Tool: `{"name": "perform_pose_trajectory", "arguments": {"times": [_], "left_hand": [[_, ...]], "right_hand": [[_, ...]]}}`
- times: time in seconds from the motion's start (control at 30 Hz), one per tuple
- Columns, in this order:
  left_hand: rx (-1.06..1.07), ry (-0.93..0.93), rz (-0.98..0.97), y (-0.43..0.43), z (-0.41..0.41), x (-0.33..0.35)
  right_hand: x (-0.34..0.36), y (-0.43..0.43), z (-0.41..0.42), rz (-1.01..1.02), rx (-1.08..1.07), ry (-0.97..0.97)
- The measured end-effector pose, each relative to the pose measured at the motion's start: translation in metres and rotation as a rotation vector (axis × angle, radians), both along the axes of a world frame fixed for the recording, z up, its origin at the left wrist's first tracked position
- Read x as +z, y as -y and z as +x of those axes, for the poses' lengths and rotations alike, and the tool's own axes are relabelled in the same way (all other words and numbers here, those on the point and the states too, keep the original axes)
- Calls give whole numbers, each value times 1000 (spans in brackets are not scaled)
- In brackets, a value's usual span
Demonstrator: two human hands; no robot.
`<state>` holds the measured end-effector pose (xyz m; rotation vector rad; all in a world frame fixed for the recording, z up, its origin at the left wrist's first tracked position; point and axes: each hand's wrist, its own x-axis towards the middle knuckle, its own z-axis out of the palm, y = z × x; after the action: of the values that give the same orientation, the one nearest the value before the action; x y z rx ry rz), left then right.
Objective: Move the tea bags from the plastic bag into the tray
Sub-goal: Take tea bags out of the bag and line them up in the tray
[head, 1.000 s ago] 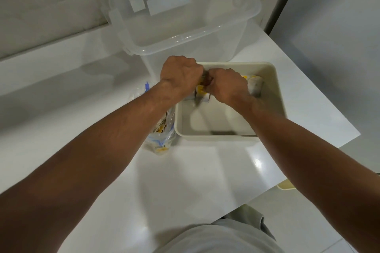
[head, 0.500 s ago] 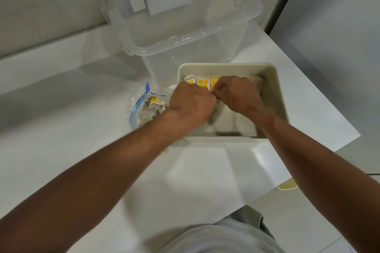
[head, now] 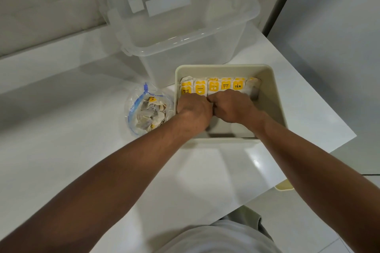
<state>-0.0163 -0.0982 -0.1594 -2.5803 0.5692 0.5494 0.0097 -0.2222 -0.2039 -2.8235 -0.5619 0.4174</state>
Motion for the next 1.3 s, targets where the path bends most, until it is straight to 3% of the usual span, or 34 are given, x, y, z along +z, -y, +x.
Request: {"name": "perform_pose_trajectory", "arguments": {"times": [0.53, 0.7, 0.8, 0.93, 1.13, 1.3], "left_hand": [[46, 42, -38, -2, 1, 13], [105, 161, -355, -19, -5, 27], [166, 29, -579, -47, -1, 44], [315, -143, -886, -83, 3, 58], [475, -172, -1137, -116, 4, 54], [559, -187, -1217, -132, -7, 46]], "right_hand": [[4, -1, 7, 92, -29, 34], [9, 9, 8, 274, -40, -41], [16, 13, 8, 411, -99, -156], [20, 11, 7, 466, -144, -174], [29, 2, 4, 531, -164, -222], [37, -10, -2, 556, -141, -218]]}}
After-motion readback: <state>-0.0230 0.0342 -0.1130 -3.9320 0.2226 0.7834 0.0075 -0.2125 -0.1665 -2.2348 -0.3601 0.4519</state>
